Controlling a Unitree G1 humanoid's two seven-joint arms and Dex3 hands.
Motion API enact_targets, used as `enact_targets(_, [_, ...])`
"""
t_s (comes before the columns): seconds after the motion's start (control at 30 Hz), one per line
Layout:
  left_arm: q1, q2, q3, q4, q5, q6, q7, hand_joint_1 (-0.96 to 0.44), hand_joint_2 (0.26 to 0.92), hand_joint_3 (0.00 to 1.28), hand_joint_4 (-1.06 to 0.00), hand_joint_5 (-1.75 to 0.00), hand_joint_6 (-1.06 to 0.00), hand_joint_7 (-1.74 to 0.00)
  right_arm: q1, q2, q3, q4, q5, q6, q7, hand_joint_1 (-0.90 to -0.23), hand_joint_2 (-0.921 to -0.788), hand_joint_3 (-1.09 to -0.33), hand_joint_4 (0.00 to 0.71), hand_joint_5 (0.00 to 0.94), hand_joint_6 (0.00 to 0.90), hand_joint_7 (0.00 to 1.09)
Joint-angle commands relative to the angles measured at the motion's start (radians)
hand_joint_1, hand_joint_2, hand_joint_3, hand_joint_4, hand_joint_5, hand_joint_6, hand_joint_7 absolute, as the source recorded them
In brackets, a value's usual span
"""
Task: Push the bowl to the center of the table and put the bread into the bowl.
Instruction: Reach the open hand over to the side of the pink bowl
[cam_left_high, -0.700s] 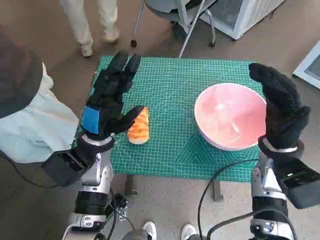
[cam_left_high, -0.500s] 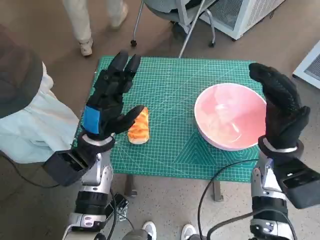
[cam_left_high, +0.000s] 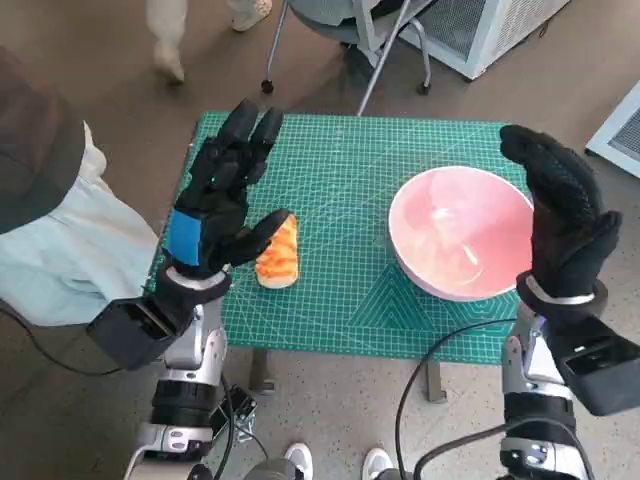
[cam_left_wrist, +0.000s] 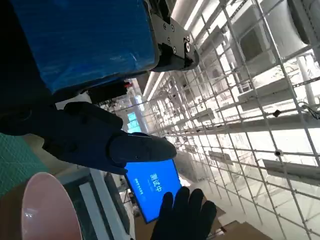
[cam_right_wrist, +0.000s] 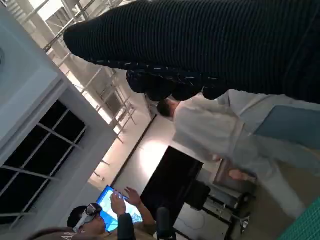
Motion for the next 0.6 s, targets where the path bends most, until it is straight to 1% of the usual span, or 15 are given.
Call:
enact_targets(0.03, [-0.017, 0.003, 0.002, 0.007, -0.008, -0.006, -0.009, -0.44, 0.921, 0.26, -0.29, 0.00, -0.25, -0.20, 0.006, 0.007, 0.003, 0.008, 0.001, 0.008, 0.002, -0.581, -0.921, -0.830, 0.332, 0.001, -0.001, 0.80])
enact_targets(0.13, [-0.018, 0.005, 0.002, 0.006, -0.007, -0.005, -0.009, -0.44, 0.921, 0.26, -0.29, 0.00, -0.25, -0.20, 0.007, 0.003, 0.002, 0.008, 0.001, 0.005, 0.003, -0.583, -0.921, -0.830, 0.332, 0.001, -0.001, 0.81])
enact_targets(0.33, [-0.020, 0.005, 0.007, 0.015, -0.007, -0.011, -0.011, -0.43, 0.921, 0.26, -0.29, 0.00, -0.24, -0.20, 0.007, -0.022, -0.020, 0.014, 0.013, 0.000, 0.006, -0.582, -0.921, -0.835, 0.331, 0.000, -0.001, 0.81])
enact_targets(0.43, [-0.021, 0.004, 0.008, 0.021, -0.005, -0.016, -0.012, -0.42, 0.921, 0.26, -0.29, 0.00, -0.24, -0.20, -0.004, -0.045, -0.053, 0.060, 0.013, -0.016, -0.007, -0.574, -0.921, -0.843, 0.328, 0.000, -0.001, 0.81])
enact_targets(0.53, [-0.022, 0.004, 0.007, 0.024, -0.004, -0.020, -0.014, -0.42, 0.921, 0.26, -0.29, 0.00, -0.24, -0.20, -0.025, -0.058, -0.086, 0.127, 0.020, -0.028, -0.019, -0.571, -0.921, -0.846, 0.326, 0.000, -0.001, 0.81])
enact_targets(0.6, [-0.023, 0.006, 0.008, 0.028, -0.004, -0.021, -0.016, -0.42, 0.921, 0.26, -0.29, 0.00, -0.24, -0.20, -0.037, -0.065, -0.107, 0.174, 0.007, -0.043, -0.043, -0.569, -0.921, -0.848, 0.326, 0.000, -0.001, 0.82])
